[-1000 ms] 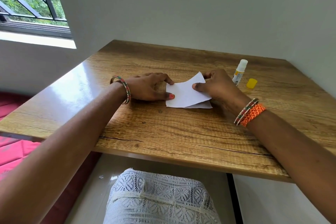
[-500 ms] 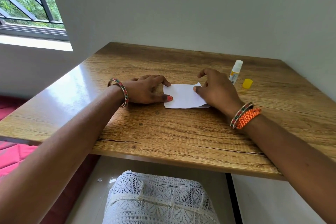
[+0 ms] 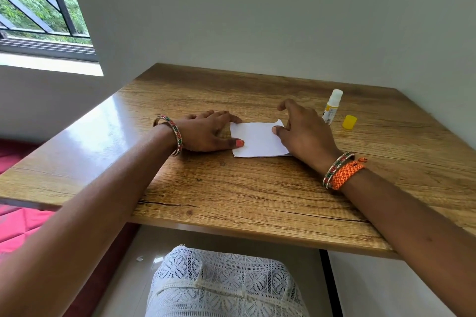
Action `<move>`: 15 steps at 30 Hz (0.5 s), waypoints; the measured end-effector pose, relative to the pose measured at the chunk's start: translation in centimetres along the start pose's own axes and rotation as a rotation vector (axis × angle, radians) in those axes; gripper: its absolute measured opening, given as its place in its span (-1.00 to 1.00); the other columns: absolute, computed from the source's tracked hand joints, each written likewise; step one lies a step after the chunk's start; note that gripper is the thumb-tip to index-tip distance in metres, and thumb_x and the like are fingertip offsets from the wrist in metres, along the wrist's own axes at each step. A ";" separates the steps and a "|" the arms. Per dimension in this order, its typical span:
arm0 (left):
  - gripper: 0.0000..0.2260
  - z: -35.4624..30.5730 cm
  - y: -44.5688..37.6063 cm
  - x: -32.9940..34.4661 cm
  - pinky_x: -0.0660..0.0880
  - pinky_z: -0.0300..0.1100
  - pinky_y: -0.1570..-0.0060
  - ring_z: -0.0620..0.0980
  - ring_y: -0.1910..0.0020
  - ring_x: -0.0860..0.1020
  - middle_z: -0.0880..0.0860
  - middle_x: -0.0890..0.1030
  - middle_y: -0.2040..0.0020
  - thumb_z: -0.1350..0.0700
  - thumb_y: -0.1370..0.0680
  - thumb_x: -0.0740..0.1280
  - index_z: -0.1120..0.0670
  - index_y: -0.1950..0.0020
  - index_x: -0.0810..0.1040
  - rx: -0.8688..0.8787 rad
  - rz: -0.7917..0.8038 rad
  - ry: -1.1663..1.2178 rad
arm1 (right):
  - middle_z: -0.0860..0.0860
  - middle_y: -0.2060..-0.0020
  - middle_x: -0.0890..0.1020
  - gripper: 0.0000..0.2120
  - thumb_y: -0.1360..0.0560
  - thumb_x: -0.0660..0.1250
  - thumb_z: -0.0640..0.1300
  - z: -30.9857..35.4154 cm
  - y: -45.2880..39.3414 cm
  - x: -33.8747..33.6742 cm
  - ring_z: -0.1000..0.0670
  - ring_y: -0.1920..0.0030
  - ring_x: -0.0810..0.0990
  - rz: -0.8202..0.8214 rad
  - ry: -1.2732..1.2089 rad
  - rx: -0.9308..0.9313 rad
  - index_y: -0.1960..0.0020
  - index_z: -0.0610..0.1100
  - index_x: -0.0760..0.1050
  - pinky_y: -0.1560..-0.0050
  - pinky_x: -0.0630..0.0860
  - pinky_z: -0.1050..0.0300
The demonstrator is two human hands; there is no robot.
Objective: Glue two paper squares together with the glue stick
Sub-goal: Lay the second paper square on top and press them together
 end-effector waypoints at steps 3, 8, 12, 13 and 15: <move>-0.42 0.1 -0.1 0.2 -0.15 0.11 -0.42 0.02 -0.51 -0.09 -0.08 -0.04 -0.54 -0.33 -0.45 0.09 -0.24 -0.43 0.04 -0.003 0.015 -0.026 | -0.05 0.07 0.63 -0.63 -0.48 0.35 -0.05 0.0 0.0 -0.1 -0.08 0.04 0.57 -0.020 -0.004 -0.011 -0.26 -0.06 0.37 0.23 0.34 0.14; -0.42 0.1 -0.1 0.3 -0.17 0.10 -0.41 0.02 -0.51 -0.12 -0.09 -0.06 -0.54 -0.32 -0.46 0.08 -0.24 -0.44 0.02 -0.007 0.026 -0.022 | -0.07 0.10 0.64 -0.61 -0.50 0.32 -0.06 0.5 -0.1 -0.6 -0.10 0.10 0.59 -0.118 0.012 -0.048 -0.29 -0.05 0.33 0.26 0.36 0.14; -0.42 0.0 -0.1 0.2 -0.16 0.12 -0.42 0.03 -0.51 -0.11 -0.08 -0.03 -0.54 -0.31 -0.47 0.08 -0.22 -0.44 0.02 -0.009 0.030 -0.021 | -0.07 0.11 0.64 -0.61 -0.49 0.33 -0.08 0.6 -0.3 -0.4 -0.10 0.10 0.60 -0.114 0.022 -0.065 -0.28 -0.07 0.33 0.29 0.31 0.15; -0.42 0.0 -0.1 0.2 -0.16 0.12 -0.42 0.03 -0.51 -0.11 -0.08 -0.03 -0.54 -0.31 -0.47 0.09 -0.22 -0.44 0.02 -0.010 0.030 -0.021 | -0.07 0.11 0.64 -0.61 -0.49 0.33 -0.08 0.5 -0.3 -0.2 -0.10 0.11 0.59 -0.094 0.024 -0.061 -0.28 -0.06 0.33 0.29 0.32 0.15; -0.42 0.0 -0.1 0.3 -0.16 0.12 -0.42 0.03 -0.51 -0.11 -0.08 -0.04 -0.54 -0.31 -0.46 0.09 -0.22 -0.44 0.02 -0.008 0.030 -0.021 | -0.06 0.10 0.63 -0.60 -0.49 0.34 -0.08 0.3 -0.3 0.2 -0.09 0.09 0.59 -0.058 0.030 -0.045 -0.28 -0.05 0.33 0.27 0.35 0.15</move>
Point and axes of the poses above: each hand's wrist, its own y-axis away from the middle knuckle, its own x-axis out of the palm, z = x × y, the point moved 5 cm from there along -y, towards the middle knuckle
